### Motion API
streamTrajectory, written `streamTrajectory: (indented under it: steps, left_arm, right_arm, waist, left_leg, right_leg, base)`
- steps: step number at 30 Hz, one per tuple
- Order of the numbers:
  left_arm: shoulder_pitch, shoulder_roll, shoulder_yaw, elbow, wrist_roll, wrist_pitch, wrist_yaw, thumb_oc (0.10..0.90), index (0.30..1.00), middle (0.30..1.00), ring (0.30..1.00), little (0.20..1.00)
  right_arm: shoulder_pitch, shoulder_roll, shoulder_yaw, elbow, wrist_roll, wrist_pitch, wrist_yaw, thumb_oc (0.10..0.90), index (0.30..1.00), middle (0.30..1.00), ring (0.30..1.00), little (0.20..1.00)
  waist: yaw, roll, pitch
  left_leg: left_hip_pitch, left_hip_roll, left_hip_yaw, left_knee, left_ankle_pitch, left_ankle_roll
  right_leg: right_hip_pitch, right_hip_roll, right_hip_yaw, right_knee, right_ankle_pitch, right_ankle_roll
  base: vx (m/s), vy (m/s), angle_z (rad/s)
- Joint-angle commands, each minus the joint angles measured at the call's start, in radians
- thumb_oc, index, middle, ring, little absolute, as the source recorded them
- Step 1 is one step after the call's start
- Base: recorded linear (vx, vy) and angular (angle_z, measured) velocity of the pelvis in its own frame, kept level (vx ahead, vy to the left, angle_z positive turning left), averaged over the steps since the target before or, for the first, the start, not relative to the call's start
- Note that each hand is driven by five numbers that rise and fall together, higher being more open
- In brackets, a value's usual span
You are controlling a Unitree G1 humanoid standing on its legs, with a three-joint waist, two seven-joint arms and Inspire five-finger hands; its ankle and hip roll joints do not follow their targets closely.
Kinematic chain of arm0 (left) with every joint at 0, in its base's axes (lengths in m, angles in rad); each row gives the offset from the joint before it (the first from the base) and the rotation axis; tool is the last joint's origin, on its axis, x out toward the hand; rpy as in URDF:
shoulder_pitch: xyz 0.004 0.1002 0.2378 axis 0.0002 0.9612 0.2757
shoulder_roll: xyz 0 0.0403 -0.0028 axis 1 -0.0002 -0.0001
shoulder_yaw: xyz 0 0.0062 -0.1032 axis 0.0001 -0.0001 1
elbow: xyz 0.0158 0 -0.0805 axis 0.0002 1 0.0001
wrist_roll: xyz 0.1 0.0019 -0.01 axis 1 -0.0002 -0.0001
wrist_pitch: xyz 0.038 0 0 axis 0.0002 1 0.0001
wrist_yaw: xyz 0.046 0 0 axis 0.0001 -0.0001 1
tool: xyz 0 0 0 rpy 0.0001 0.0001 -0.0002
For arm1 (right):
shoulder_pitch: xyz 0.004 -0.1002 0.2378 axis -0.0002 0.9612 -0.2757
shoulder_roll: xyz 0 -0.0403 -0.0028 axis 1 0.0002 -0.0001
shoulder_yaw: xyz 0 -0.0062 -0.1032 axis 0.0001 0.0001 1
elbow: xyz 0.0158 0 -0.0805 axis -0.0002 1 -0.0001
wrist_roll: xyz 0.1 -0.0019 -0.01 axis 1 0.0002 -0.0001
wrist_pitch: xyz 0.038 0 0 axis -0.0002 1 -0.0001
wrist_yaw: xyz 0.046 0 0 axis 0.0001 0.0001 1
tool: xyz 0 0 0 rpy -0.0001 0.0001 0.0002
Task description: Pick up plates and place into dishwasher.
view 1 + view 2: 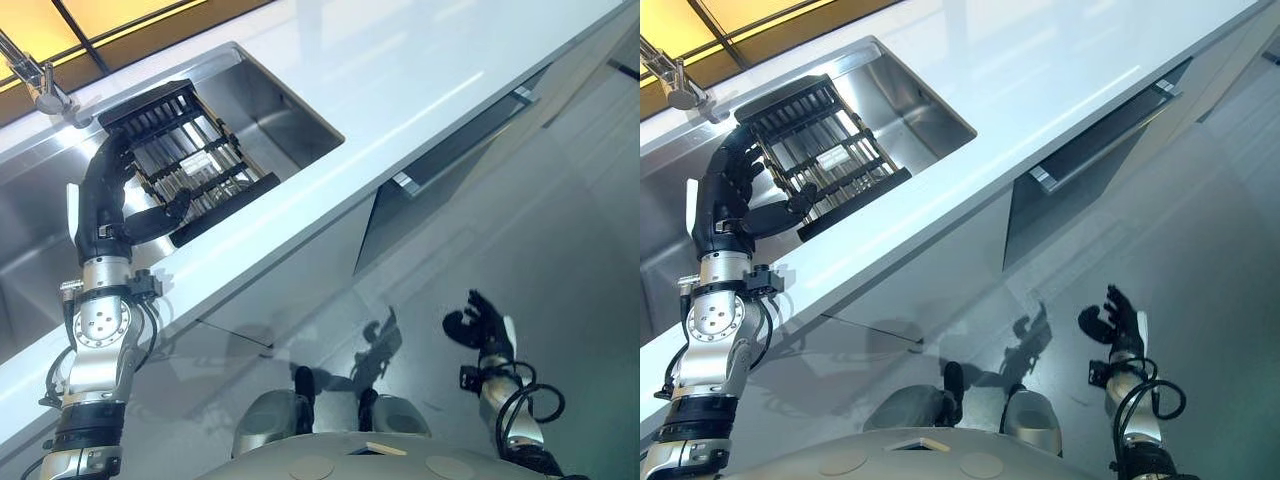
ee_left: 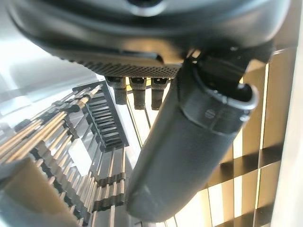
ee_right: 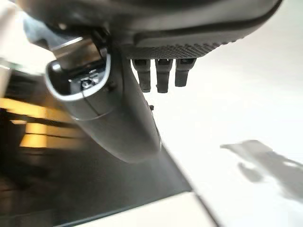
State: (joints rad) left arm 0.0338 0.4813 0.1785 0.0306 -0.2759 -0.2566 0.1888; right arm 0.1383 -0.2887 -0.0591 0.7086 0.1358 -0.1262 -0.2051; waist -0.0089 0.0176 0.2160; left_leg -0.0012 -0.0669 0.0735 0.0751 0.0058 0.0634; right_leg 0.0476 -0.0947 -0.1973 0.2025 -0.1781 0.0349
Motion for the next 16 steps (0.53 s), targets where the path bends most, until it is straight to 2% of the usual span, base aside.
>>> streamTrajectory:
  steps: [1,9,16]
  left_arm:
    - [-0.104,0.039,0.009,-0.024,-0.015,-0.068,-0.002,0.800,0.900,0.900,0.900,0.900]
    - [-0.139,0.037,-0.012,-0.031,-0.043,-0.048,0.000,0.800,0.900,0.900,0.900,0.900]
    - [-0.146,0.029,-0.007,-0.037,-0.071,-0.020,0.000,0.800,0.900,0.900,0.900,0.900]
  right_arm:
    - [-0.012,-0.024,0.015,0.081,-0.030,-0.016,0.037,0.800,0.900,0.900,0.900,0.900]
    - [-0.026,-0.020,0.066,0.319,-0.058,0.024,0.142,0.800,0.900,0.900,0.900,0.900]
    - [-0.029,-0.010,0.099,0.390,-0.054,0.030,0.192,0.800,0.900,0.900,0.900,0.900]
  waist:
    - [-0.018,0.018,-0.063]
    - [-0.001,0.020,-0.080]
    - [0.004,0.019,-0.081]
  left_leg:
    - [0.087,-0.033,0.030,-0.095,-0.102,-0.017]
    - [0.092,-0.030,0.021,-0.100,-0.100,-0.019]
    - [0.097,-0.028,0.015,-0.100,-0.102,-0.019]
  right_leg:
    - [-0.037,0.044,0.024,-0.048,0.079,0.068]
    - [-0.016,0.053,0.015,-0.072,0.064,0.060]
    - [-0.013,0.053,0.016,-0.068,0.060,0.062]
  base:
    - [-0.07,-0.032,0.05]
    - [-0.05,-0.018,0.03]
    - [-0.03,-0.008,0.07]
